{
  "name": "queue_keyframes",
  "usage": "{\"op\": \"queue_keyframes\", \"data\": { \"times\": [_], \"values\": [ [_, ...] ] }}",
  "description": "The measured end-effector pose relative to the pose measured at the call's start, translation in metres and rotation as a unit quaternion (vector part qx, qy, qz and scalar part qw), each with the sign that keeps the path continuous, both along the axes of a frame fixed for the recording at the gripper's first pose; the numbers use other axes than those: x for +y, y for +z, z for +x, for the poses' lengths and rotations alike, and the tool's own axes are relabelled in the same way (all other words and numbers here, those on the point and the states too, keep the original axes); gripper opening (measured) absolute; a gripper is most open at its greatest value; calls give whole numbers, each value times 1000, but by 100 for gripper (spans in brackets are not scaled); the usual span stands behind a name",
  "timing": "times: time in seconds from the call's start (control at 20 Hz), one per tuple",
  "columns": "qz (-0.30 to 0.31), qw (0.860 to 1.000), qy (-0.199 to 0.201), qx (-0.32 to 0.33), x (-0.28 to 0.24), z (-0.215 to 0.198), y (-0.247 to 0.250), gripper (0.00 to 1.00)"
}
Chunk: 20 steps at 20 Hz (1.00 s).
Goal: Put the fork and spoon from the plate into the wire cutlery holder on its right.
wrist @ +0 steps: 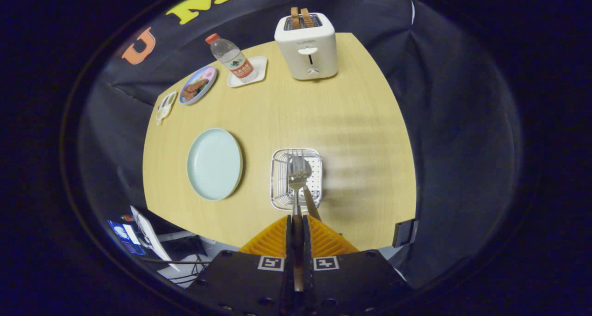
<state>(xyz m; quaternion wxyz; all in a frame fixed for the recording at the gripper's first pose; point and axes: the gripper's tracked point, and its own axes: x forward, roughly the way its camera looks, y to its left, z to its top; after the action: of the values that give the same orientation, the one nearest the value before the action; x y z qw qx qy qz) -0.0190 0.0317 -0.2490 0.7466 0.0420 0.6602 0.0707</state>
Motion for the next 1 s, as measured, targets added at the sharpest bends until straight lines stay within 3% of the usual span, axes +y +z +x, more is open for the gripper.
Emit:
{"op": "queue_keyframes", "data": {
  "times": [0.4,0.55,0.75,0.9,1.0],
  "values": [
    [16,1000,-14,-4,8,3,0,8],
    [28,999,-11,-19,18,5,9,20],
    [40,995,-7,-94,27,24,31,43],
    [36,982,-5,-185,29,48,58,81],
    [31,964,-6,-263,28,65,87,94]
  ]
}}
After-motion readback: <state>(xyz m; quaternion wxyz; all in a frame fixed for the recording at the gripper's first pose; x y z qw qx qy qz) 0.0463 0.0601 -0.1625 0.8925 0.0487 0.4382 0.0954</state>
